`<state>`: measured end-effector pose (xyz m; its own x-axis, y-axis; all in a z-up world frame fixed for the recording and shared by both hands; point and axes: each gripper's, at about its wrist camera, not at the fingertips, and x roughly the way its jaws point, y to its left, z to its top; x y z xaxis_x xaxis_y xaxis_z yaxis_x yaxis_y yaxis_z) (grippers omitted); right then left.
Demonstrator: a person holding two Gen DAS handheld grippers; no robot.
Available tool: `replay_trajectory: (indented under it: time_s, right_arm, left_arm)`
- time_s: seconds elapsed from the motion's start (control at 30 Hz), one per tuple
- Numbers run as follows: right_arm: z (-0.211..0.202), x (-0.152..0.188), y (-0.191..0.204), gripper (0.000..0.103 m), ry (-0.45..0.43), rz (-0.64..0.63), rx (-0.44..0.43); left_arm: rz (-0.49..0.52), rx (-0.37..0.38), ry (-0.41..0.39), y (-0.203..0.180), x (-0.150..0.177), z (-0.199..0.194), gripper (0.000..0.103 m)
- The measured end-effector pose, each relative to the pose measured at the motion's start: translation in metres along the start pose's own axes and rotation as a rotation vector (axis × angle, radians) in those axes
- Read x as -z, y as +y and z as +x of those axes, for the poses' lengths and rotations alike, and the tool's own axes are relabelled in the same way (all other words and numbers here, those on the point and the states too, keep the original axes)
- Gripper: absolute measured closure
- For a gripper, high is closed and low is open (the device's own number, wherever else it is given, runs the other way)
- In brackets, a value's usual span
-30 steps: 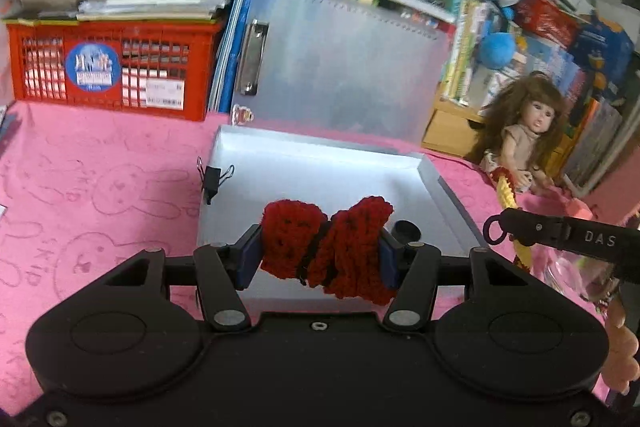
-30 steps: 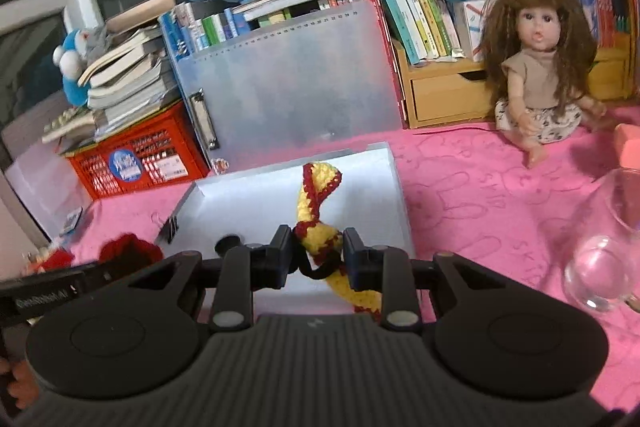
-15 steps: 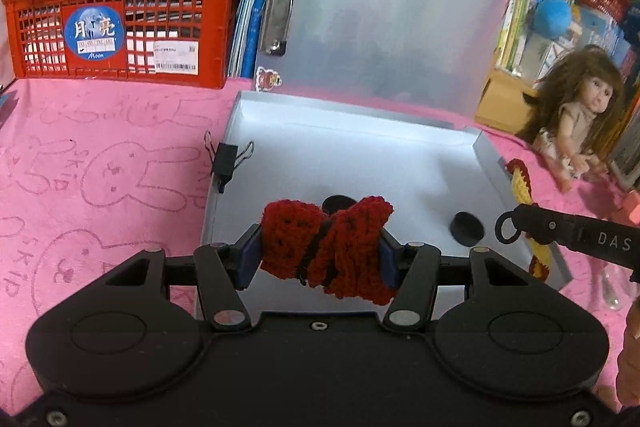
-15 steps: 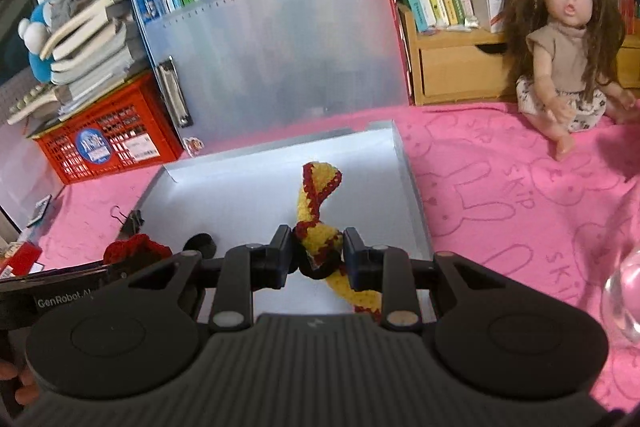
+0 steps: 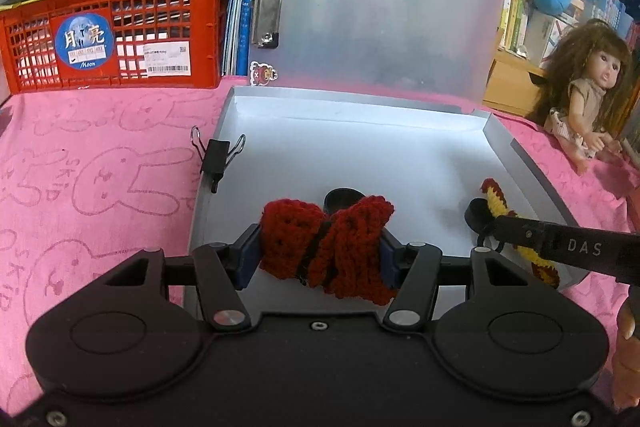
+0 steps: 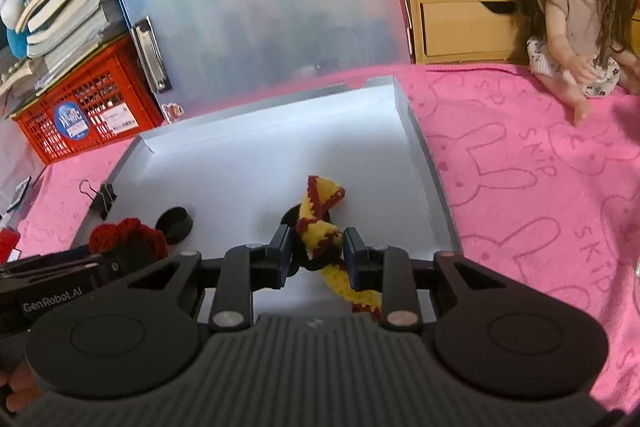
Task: Organize objects
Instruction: 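Carry the red bow and crochet snake into the white box with both tools, then open both tools to release the bow and snake inside the box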
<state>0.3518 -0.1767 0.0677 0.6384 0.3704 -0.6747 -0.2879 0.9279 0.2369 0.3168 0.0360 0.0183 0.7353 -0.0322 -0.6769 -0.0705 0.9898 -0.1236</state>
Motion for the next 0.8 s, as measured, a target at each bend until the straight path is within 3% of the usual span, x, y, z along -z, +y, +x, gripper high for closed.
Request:
replay_trajectory:
  time_s: [0.17,0.27,0.3,0.5,0.8]
  right_arm:
    - [0.003,0.003,0.000,0.067,0.004,-0.002,-0.006]
    - [0.002,0.003,0.000,0.041,-0.004,0.001,-0.015]
    - [0.000,0.003,0.000,0.037,-0.008,0.009,-0.017]
    - [-0.016,0.003,-0.003,0.029,-0.043,0.040,-0.027]
    - [-0.072,0.013,0.001,0.014,-0.148,0.009,-0.072]
  left_arm:
    - [0.009,-0.004,0.001,-0.001,0.000,0.001,0.043]
    - [-0.009,0.006,0.018,0.000,0.000,0.000,0.040]
    - [-0.013,0.009,0.016,0.001,0.001,-0.001,0.038]
    - [-0.008,0.033,-0.036,0.002,-0.001,-0.023,0.024]
    - [0.097,0.091,-0.145,-0.012,0.011,-0.081,0.016]
